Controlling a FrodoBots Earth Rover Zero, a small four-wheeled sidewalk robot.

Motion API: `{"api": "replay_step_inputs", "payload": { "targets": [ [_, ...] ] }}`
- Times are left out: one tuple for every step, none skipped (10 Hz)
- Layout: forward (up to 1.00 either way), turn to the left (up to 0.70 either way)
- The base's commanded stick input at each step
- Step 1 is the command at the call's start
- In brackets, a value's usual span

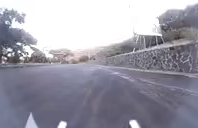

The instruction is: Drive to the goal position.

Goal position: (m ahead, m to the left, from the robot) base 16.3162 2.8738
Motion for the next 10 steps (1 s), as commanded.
{"api": "replay_step_inputs", "payload": {
  "targets": [
    [0.70,0.00],
    [0.70,0.00],
    [0.70,0.00],
    [0.70,0.00],
    [0.70,0.00],
    [0.70,0.00],
    [0.70,0.00],
    [0.70,0.00],
    [0.70,0.00],
    [0.70,0.00]
  ]
}}
